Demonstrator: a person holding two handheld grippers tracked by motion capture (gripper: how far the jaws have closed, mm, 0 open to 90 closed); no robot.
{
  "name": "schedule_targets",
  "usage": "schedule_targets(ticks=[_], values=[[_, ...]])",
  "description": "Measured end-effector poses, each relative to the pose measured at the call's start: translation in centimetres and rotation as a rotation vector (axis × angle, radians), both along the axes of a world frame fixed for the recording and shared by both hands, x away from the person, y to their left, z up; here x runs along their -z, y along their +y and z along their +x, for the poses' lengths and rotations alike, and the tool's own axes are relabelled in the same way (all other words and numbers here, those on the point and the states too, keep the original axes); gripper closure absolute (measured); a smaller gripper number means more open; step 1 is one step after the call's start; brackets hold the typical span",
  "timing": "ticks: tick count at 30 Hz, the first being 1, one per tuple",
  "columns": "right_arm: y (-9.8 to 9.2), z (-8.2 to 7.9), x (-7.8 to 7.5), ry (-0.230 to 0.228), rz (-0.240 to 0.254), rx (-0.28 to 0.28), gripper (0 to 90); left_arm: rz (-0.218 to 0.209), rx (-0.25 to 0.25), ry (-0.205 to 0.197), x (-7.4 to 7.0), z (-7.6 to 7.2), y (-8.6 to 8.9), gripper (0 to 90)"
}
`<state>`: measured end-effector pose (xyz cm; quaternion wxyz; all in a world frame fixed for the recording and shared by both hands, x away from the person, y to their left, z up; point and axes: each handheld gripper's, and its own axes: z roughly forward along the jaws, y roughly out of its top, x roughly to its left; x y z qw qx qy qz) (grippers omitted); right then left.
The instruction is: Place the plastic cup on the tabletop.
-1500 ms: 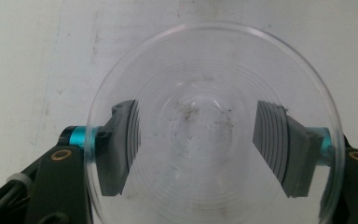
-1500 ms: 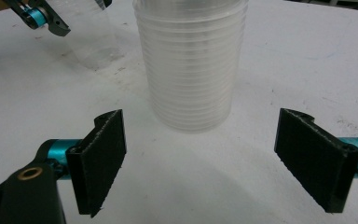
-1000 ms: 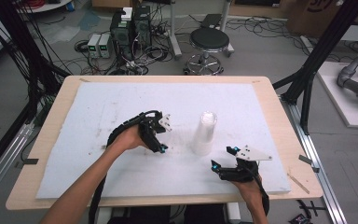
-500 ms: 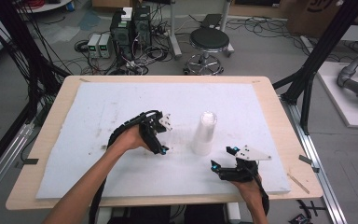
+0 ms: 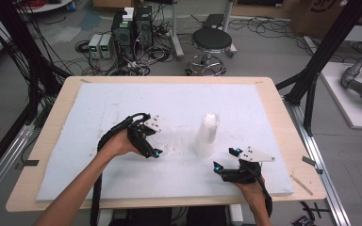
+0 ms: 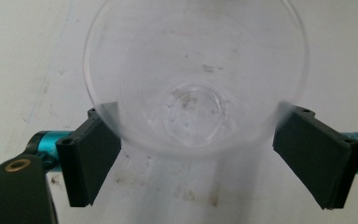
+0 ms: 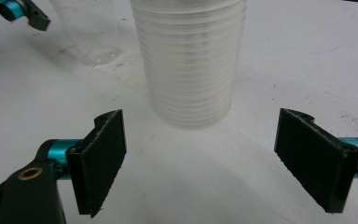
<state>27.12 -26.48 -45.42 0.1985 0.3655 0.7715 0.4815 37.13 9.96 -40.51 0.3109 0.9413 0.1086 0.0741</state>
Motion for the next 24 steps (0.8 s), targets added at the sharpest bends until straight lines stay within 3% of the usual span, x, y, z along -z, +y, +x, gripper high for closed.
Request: schedule_targets(ticks=[8,12,16,24], values=[[0.0,0.0,0.0,0.003,-0.001,0.002,16.7,-0.055,-0.051,-0.022,-0.1,-1.9,3.3,16.2],[-0.1,0.0,0.0,-0.001,0.009,0.008,16.7,-0.074,-0.078,-0.059,0.3,-3.2,5.0,16.2],[-0.2,0.1,0.0,0.012,0.016,0.008,16.7,-0.143,-0.119,-0.102,0.7,-5.0,6.9,16.5],[-0.1,0.2,0.0,-0.01,0.019,0.018,16.7,-0.364,-0.204,-0.141,2.6,-7.7,10.5,16.7]])
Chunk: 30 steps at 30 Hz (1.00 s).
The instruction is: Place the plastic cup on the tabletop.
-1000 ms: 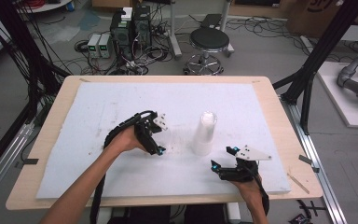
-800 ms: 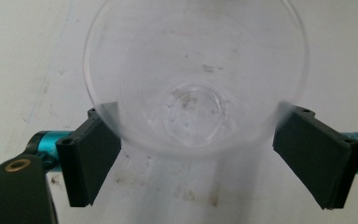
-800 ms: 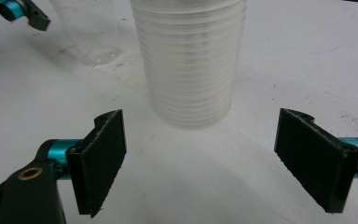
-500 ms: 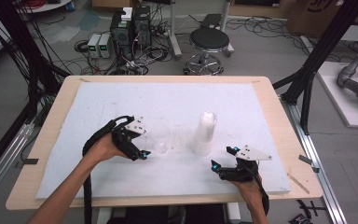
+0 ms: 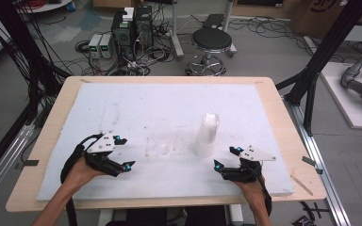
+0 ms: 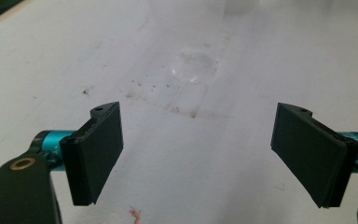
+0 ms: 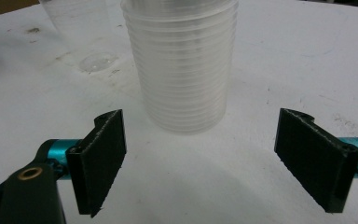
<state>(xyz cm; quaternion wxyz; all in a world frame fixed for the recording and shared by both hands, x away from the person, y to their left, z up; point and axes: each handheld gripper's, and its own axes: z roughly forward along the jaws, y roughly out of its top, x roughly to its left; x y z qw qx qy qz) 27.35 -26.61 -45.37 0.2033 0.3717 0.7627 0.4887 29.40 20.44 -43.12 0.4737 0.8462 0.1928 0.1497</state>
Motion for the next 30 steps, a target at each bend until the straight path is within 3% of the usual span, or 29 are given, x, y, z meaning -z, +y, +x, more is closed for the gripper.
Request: schedule_targets(ticks=[5,9,14,18,23,30], values=[[0.1,0.2,0.0,-0.025,-0.003,0.006,16.7,-0.101,-0.086,-0.046,1.1,-1.2,1.3,16.7],[0.1,0.2,0.0,-0.029,-0.004,0.013,16.7,-0.148,-0.16,-0.061,1.8,-1.6,2.0,16.7],[0.1,0.1,0.0,-0.04,-0.005,0.033,16.7,-0.183,-0.206,-0.076,2.8,-2.1,2.0,16.7],[0.2,0.0,0.0,-0.043,-0.005,0.041,16.7,-0.209,-0.225,-0.096,3.6,-2.5,1.9,16.7],[0.2,0.1,0.0,-0.035,-0.003,0.043,16.7,-0.229,-0.208,-0.118,3.6,-2.6,1.9,16.7],[0.1,0.0,0.0,-0.038,-0.003,0.045,16.7,-0.231,-0.217,-0.133,3.9,-2.9,1.9,16.5]])
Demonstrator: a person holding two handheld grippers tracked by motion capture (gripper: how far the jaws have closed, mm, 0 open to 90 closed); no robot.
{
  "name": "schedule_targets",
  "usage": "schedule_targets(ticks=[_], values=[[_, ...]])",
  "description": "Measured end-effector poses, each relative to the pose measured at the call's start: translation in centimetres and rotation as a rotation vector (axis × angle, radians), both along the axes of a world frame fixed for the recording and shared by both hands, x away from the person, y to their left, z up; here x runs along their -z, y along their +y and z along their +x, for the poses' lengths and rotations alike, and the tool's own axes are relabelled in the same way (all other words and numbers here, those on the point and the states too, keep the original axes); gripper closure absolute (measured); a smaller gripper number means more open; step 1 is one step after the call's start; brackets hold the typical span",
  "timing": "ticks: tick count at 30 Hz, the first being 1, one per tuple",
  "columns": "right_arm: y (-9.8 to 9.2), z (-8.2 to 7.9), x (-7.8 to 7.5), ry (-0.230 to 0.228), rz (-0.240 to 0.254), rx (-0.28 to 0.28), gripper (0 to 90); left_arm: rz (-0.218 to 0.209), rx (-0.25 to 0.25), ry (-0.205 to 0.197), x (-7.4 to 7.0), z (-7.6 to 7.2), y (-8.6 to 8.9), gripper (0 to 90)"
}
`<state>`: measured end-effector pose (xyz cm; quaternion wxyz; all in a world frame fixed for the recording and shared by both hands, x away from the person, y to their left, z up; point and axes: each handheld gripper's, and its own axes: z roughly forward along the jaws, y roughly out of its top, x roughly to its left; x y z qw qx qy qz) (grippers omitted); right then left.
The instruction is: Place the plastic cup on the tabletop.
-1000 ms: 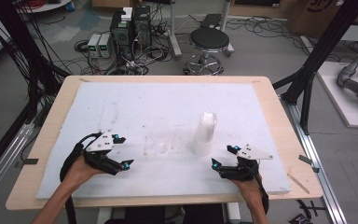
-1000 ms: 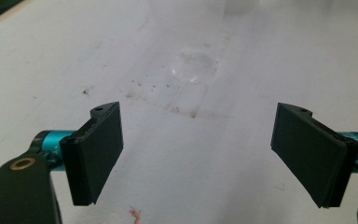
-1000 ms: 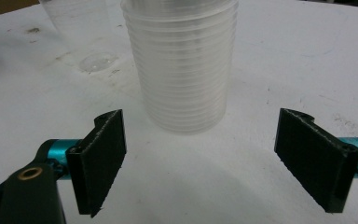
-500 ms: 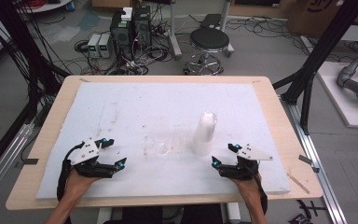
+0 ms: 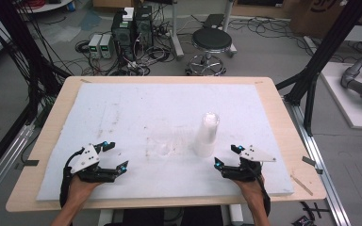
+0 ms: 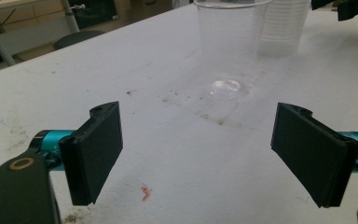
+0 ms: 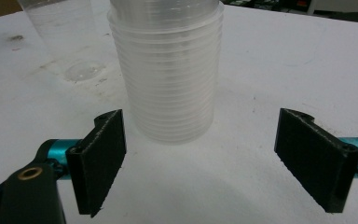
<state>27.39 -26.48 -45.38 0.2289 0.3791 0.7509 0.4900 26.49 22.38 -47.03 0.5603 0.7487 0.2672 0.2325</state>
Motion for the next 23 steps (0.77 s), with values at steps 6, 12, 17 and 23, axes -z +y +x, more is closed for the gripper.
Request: schedule_targets(ticks=[6,12,17,23], values=[[0.03,-0.1,-0.01,-0.009,-0.005,0.005,16.7,-0.025,-0.007,0.01,0.05,0.11,0.29,16.6],[0.09,-0.17,0.0,-0.012,-0.004,0.004,16.7,-0.044,-0.016,0.012,0.08,0.12,0.49,16.6],[0.11,-0.16,0.02,-0.012,-0.009,0.002,16.7,-0.05,-0.016,0.002,0.11,0.01,0.57,16.6],[0.11,-0.25,0.03,-0.023,-0.011,-0.007,16.8,-0.046,-0.023,-0.04,0.17,-0.44,0.49,18.1]])
